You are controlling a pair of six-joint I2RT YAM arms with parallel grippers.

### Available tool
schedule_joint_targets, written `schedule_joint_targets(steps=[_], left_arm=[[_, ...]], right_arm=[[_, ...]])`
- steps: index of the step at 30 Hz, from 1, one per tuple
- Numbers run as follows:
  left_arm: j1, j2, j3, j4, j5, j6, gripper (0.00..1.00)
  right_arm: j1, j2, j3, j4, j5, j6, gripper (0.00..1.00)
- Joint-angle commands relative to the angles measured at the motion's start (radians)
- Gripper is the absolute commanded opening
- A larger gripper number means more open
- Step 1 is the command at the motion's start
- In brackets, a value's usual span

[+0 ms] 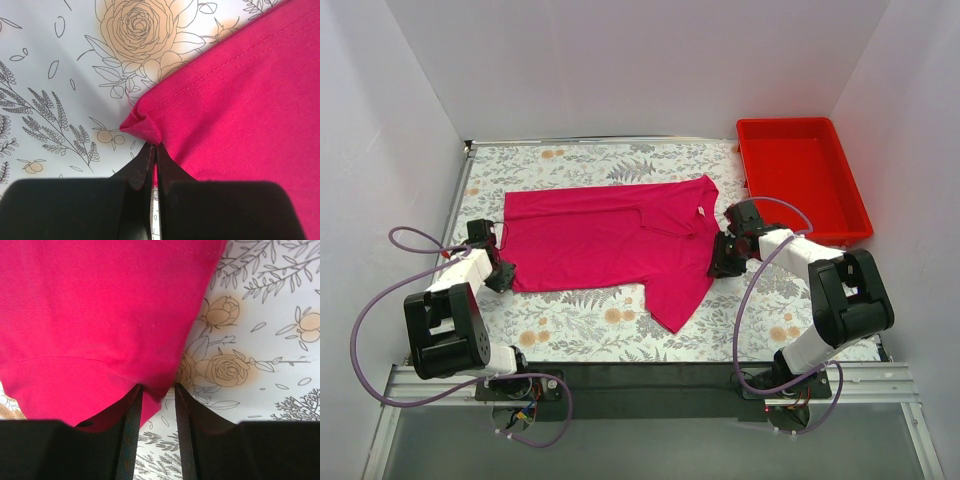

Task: Fold and stack the t-shirts
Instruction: Fold the tshirt

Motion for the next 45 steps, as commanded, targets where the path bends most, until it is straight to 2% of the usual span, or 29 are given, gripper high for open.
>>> schedule_joint_targets(steps=[1, 5, 9, 16, 23, 27, 36, 45], left_arm=[[0.000, -0.027, 0.015, -0.019, -0.012, 0.010, 0.00], [0.000, -0.025, 0.015, -0.022, -0.015, 0.010, 0.00], [0.001, -0.044, 0.020, -0.053, -0.049, -0.004, 0.00], [0.000, -0.099, 0.066, -0.122, -0.052, 0.007, 0.00], [0.000, -0.111, 0.120, -0.142, -0.030, 0.018, 0.00], [0.000, -0.062, 0.181, -0.149, -0.029, 0.022, 0.00], [0.001, 0.154, 0.382, -0.131, 0.012, 0.036, 0.00], [0.001, 0.343, 0.520, -0.082, 0.052, 0.062, 0.00]], right_arm=[[0.002, 0.017, -0.023, 0.063, -0.007, -0.003, 0.34], [0.002, 0.026, -0.010, 0.072, -0.015, -0.014, 0.29], [-0.002, 0.005, -0.031, 0.063, -0.021, -0.020, 0.01], [-0.031, -0.061, -0.013, -0.073, -0.052, -0.066, 0.01], [-0.070, -0.038, 0.125, -0.199, -0.104, -0.108, 0.01], [-0.096, 0.014, 0.231, -0.259, -0.132, -0.132, 0.01], [-0.133, 0.195, 0.513, -0.345, -0.179, -0.165, 0.01], [-0.146, 0.336, 0.688, -0.351, -0.127, -0.157, 0.01]])
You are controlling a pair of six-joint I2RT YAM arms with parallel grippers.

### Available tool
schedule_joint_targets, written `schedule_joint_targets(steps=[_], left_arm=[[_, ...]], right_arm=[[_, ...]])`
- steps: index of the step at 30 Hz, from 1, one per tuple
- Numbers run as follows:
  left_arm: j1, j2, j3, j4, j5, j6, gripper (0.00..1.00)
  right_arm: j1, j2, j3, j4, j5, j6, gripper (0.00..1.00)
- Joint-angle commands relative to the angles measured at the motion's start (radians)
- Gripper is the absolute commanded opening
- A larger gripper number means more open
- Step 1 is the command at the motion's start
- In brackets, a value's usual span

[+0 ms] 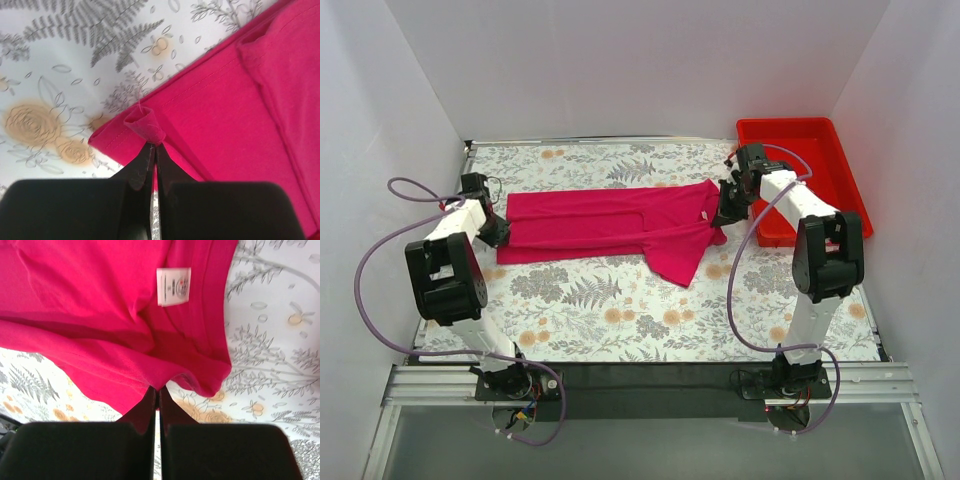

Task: Fold and stack the t-shirts
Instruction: Fold the tshirt

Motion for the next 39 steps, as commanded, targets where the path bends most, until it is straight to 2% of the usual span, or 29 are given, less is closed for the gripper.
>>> schedule_joint_targets(steps=[1, 6, 23, 24, 26, 27, 28, 29, 32, 35, 39], left_arm=[[0.000, 0.028, 0.067, 0.033, 0.012, 0.028, 0.00], [0.000, 0.080, 0.099, 0.076, 0.063, 0.063, 0.00], [0.000, 0.165, 0.108, 0.180, 0.075, 0.089, 0.01], [0.000, 0.151, 0.108, 0.182, 0.075, 0.089, 0.05], [0.000, 0.131, 0.104, 0.183, 0.068, 0.091, 0.21], [0.000, 0.116, 0.101, 0.186, 0.068, 0.089, 0.27], [-0.001, 0.090, 0.098, 0.185, 0.065, 0.089, 0.32], [-0.007, 0.071, 0.096, 0.183, 0.055, 0.091, 0.45], [-0.035, -0.013, 0.070, 0.169, 0.034, 0.085, 0.68], [-0.084, -0.102, 0.024, 0.157, 0.028, 0.086, 0.71], [-0.170, -0.202, -0.042, 0.122, 0.014, 0.104, 0.72]], right_arm=[[-0.016, 0.033, 0.079, -0.018, 0.027, -0.011, 0.01], [-0.027, 0.067, 0.092, -0.017, 0.037, -0.011, 0.01], [-0.039, 0.132, 0.095, 0.014, 0.070, -0.029, 0.01], [-0.039, 0.129, 0.095, 0.016, 0.065, -0.035, 0.06], [-0.037, 0.119, 0.099, 0.019, 0.064, -0.041, 0.14], [-0.034, 0.101, 0.102, 0.020, 0.064, -0.052, 0.23], [-0.027, 0.093, 0.105, 0.020, 0.070, -0.058, 0.27], [-0.022, 0.080, 0.111, 0.020, 0.079, -0.063, 0.30], [-0.002, 0.024, 0.104, 0.022, 0.111, -0.094, 0.42], [0.042, -0.035, 0.082, 0.026, 0.137, -0.140, 0.48], [0.181, -0.115, 0.001, 0.034, 0.165, -0.245, 0.49]])
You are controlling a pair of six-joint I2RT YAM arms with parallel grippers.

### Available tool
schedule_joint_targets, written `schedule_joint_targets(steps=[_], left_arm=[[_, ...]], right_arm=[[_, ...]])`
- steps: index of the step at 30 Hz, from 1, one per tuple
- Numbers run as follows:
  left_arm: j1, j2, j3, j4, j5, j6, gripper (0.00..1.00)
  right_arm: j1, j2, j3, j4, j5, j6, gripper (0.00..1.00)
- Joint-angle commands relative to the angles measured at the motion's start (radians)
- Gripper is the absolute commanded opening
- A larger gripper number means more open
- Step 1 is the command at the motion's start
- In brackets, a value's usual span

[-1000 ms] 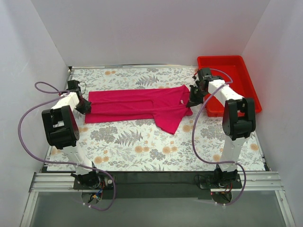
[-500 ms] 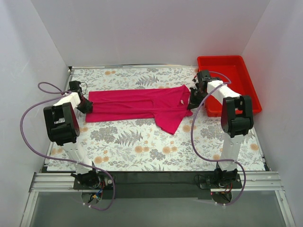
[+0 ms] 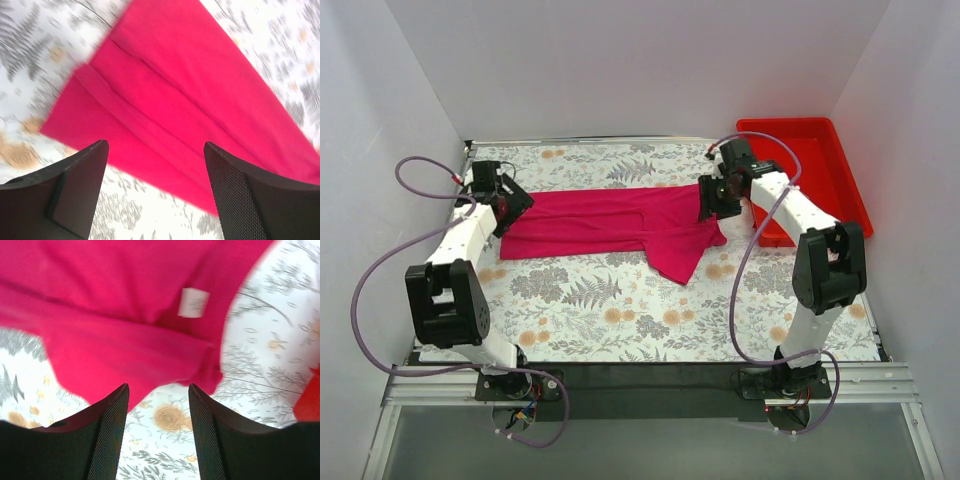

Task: Fold and stack the t-shirts
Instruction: Fold the tshirt

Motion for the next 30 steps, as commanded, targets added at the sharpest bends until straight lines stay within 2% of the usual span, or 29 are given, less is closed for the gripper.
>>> schedule_joint_targets(steps=[1, 3, 9, 19, 22, 25, 29, 30], left_arm=[[-0.088, -0.110, -0.065, -0.043, -0.036, 0.030, 0.71], [-0.161, -0.177, -0.117, -0.052, -0.047, 0.036, 0.71], [-0.246, -0.335, -0.252, -0.054, 0.013, 0.027, 0.71], [-0.324, -0.387, -0.341, -0.062, 0.036, -0.007, 0.71], [-0.335, -0.390, -0.351, -0.066, 0.034, -0.013, 0.71], [-0.342, -0.398, -0.361, -0.068, 0.034, -0.015, 0.71], [-0.347, -0.401, -0.369, -0.072, 0.045, -0.013, 0.71], [-0.349, -0.404, -0.372, -0.072, 0.045, -0.013, 0.71]], right_arm=[[0.136, -0.098, -0.067, 0.023, 0.044, -0.133, 0.49], [0.217, -0.121, -0.105, 0.029, 0.067, -0.185, 0.49], [0.367, -0.129, -0.239, 0.062, 0.043, -0.268, 0.47], [0.470, -0.050, -0.320, 0.110, 0.130, -0.302, 0.46], [0.490, -0.017, -0.317, 0.113, 0.176, -0.308, 0.42], [0.506, 0.004, -0.313, 0.113, 0.228, -0.311, 0.31], [0.510, 0.007, -0.296, 0.113, 0.314, -0.322, 0.02], [0.509, 0.000, -0.288, 0.113, 0.351, -0.329, 0.01]])
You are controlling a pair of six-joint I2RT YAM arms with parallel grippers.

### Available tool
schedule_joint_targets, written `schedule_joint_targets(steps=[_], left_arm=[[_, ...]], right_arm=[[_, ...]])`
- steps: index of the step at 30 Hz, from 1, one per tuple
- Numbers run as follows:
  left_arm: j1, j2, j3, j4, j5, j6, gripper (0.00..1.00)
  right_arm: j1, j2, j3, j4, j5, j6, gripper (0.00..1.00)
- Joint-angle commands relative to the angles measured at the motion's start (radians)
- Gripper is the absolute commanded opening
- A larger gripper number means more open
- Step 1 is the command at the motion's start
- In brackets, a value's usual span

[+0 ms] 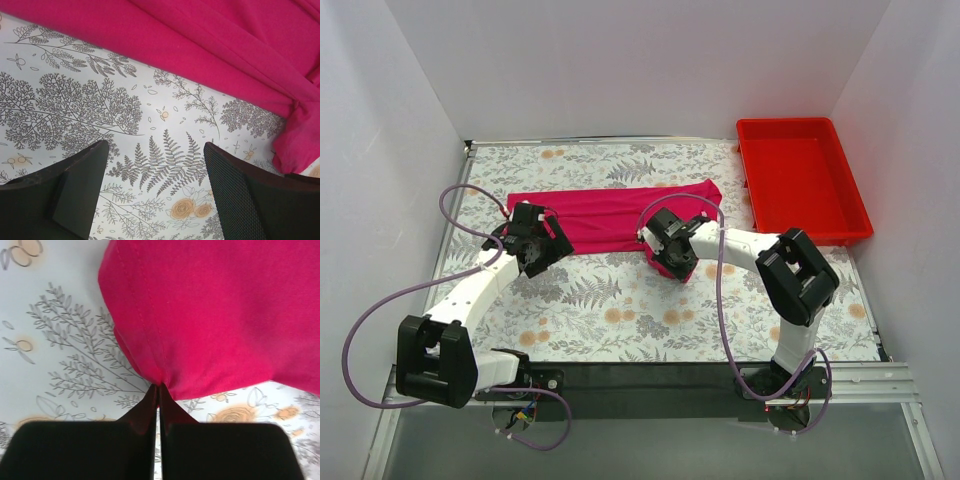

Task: Fold and stack the t-shirts
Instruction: Fold the tshirt

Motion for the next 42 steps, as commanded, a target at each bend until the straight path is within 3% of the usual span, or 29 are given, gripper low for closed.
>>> schedule_joint_targets(steps=[1, 6, 12, 22, 42], left_arm=[[-0.010, -0.041, -0.014, -0.009, 0.017, 0.000, 0.71], [-0.011, -0.037, -0.016, -0.017, 0.019, 0.023, 0.71], [-0.011, -0.010, 0.006, -0.038, 0.020, 0.041, 0.71], [-0.011, 0.039, 0.041, -0.043, 0.052, 0.054, 0.71], [-0.013, 0.103, 0.056, -0.029, 0.052, 0.074, 0.71]], right_arm=[[0.006, 0.012, 0.048, 0.021, 0.121, -0.024, 0.01], [-0.009, 0.023, 0.194, 0.035, 0.262, -0.070, 0.01], [-0.064, 0.102, 0.384, 0.065, 0.301, -0.113, 0.01], [-0.165, 0.240, 0.564, 0.163, 0.318, -0.137, 0.01], [-0.195, 0.417, 0.714, 0.297, 0.383, -0.203, 0.03]])
